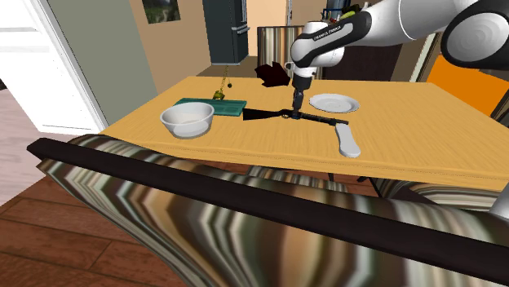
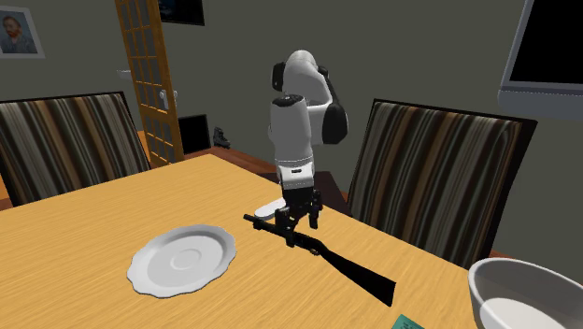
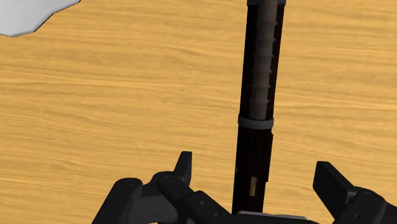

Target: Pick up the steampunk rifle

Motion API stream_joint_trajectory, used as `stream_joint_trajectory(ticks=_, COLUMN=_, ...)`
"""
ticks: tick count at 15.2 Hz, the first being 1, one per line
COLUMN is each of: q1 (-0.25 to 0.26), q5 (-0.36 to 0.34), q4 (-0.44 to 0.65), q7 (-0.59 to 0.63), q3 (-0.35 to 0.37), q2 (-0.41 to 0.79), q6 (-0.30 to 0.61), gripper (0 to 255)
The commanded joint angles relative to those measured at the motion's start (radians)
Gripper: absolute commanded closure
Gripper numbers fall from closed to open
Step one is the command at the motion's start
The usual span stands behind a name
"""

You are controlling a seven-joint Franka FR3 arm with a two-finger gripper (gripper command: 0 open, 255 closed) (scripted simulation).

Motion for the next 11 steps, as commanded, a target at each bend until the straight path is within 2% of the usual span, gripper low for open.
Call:
stream_joint_trajectory(ticks=1, q1=0.000, q5=0.004, q4=-0.018, q7=-0.005, q3=0.002, q2=0.007, q6=0.025, gripper=0)
stream_joint_trajectory(ticks=4, q1=0.000, q5=0.006, q4=-0.022, q7=-0.007, q3=0.002, q2=0.010, q6=0.032, gripper=0)
stream_joint_trajectory(ticks=5, q1=0.000, q5=0.006, q4=-0.024, q7=-0.007, q3=0.003, q2=0.009, q6=0.033, gripper=255)
stream_joint_trajectory(ticks=11, q1=0.000, q5=0.006, q4=-0.024, q7=-0.007, q3=0.002, q2=0.009, q6=0.033, gripper=255)
